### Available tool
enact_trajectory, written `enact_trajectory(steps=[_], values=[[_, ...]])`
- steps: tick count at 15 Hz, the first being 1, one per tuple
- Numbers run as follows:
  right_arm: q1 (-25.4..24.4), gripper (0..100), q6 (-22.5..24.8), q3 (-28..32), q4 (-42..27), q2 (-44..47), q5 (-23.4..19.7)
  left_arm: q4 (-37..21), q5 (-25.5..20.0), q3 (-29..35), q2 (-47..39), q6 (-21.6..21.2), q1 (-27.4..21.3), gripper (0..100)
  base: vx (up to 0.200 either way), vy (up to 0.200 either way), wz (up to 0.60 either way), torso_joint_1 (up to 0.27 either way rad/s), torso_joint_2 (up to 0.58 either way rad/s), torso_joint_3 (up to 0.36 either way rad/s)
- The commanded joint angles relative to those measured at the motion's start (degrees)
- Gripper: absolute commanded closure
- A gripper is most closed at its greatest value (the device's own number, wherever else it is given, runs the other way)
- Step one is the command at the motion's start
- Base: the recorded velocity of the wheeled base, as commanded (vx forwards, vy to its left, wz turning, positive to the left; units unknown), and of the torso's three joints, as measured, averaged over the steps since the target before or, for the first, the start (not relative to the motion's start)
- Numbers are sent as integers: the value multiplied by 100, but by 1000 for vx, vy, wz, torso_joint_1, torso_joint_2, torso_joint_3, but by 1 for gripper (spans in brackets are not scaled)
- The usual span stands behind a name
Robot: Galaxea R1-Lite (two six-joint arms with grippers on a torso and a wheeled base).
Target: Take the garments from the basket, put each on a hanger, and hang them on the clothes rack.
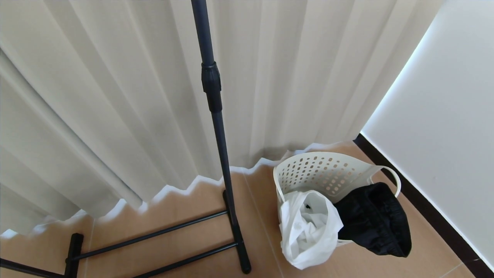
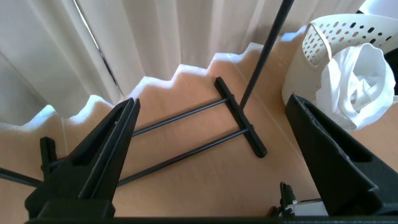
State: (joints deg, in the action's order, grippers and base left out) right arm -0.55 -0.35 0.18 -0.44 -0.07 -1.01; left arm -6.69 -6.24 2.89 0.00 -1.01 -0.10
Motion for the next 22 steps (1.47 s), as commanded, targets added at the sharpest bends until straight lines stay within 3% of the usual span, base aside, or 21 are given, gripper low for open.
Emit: enact_trajectory(steps=[1, 11, 20, 22], values=[[-7, 0, 0, -1, 0, 7, -4, 1, 0, 10, 0, 5, 1, 0, 0, 0, 0, -2, 2, -203], [2, 0, 9, -1, 9, 7, 5, 1, -9, 10, 0, 40, 1, 0, 0, 0, 0, 0, 2, -202], [2, 0, 475, 8, -44, 16, -162, 1, 0, 10, 0, 40, 1, 0, 0, 0, 0, 2, 2, -174], [-147, 0, 800, 122, 35, 1185, -347, 1, 0, 10, 0, 40, 1, 0, 0, 0, 0, 0, 0, 0]])
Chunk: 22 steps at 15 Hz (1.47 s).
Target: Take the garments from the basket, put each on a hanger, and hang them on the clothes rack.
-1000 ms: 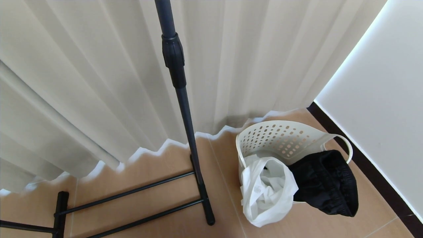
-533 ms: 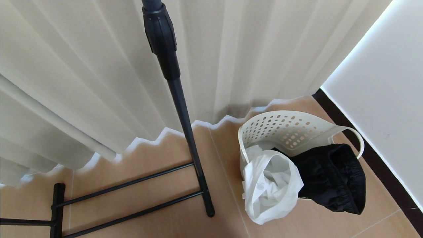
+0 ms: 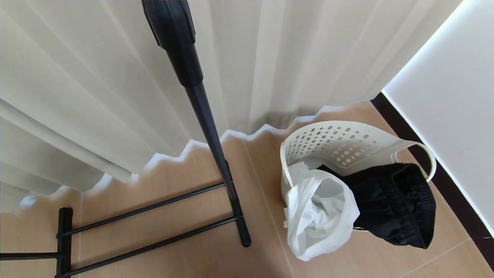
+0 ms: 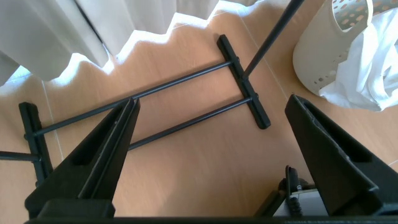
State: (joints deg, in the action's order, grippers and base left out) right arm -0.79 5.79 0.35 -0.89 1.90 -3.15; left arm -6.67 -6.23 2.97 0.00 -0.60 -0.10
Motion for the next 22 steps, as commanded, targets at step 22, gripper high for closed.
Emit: enact_trajectory(steps=[22], values=[[-1485, 0, 4580, 4904, 678, 9100, 517, -1, -1, 1, 0, -2, 1, 0, 0, 0, 0, 0, 0, 0]])
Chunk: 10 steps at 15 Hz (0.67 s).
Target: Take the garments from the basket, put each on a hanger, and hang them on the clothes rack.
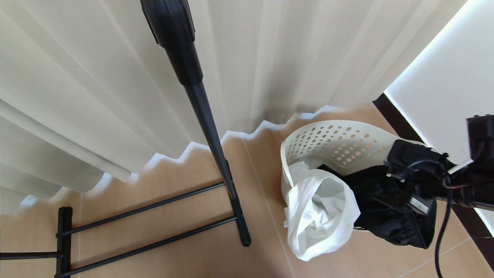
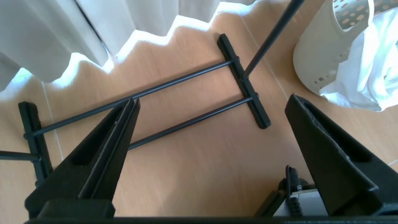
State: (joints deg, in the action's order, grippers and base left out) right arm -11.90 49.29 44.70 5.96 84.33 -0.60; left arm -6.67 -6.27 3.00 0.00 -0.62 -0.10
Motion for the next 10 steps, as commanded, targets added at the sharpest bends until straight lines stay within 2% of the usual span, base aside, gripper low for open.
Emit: enact_trajectory(steps=[1, 2, 3, 10], values=[[-506, 0, 257, 610, -25, 988, 517, -1, 3, -1, 0, 1, 1, 0, 0, 0, 0, 0, 0, 0], [-770, 0, 248, 812, -16, 1243, 965, -1, 3, -1, 0, 1, 1, 0, 0, 0, 0, 0, 0, 0], [-893, 0, 248, 953, -16, 1384, 1097, -1, -6, -1, 0, 1, 1, 0, 0, 0, 0, 0, 0, 0], [-1051, 0, 204, 1489, 230, 2307, 1457, -1, 3, -1, 0, 1, 1, 0, 0, 0, 0, 0, 0, 0]])
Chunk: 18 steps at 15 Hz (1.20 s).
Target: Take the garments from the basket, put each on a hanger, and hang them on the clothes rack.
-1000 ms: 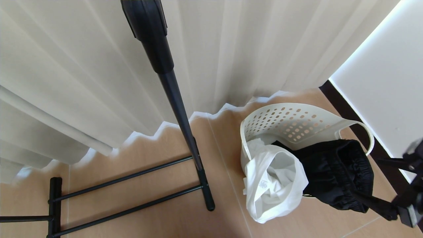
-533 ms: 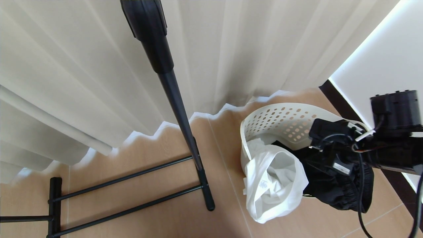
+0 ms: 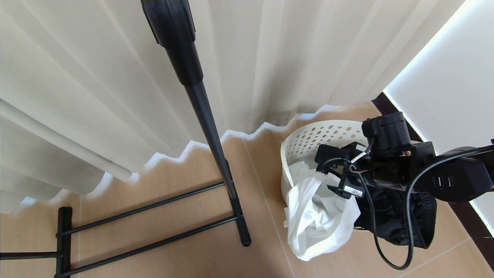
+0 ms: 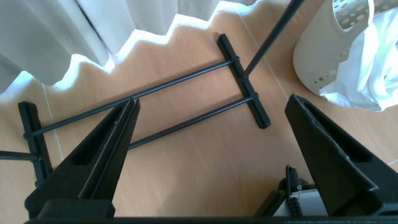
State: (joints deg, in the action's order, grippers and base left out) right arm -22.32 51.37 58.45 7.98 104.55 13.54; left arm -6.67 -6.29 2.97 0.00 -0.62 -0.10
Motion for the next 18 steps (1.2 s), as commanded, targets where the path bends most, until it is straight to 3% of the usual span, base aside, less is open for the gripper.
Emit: enact_trajectory(steps=[1, 10, 18], values=[[-9, 0, -13, 184, 45, 347, 61, -1, 5, 1, 0, 1, 1, 0, 0, 0, 0, 0, 0, 0], [0, 0, -558, 931, 45, 989, 61, -1, -4, 1, 0, 1, 1, 0, 0, 0, 0, 0, 0, 0], [17, 0, -1261, 922, 36, 936, -71, -1, 5, 1, 0, 18, 1, 0, 0, 0, 0, 0, 0, 0]])
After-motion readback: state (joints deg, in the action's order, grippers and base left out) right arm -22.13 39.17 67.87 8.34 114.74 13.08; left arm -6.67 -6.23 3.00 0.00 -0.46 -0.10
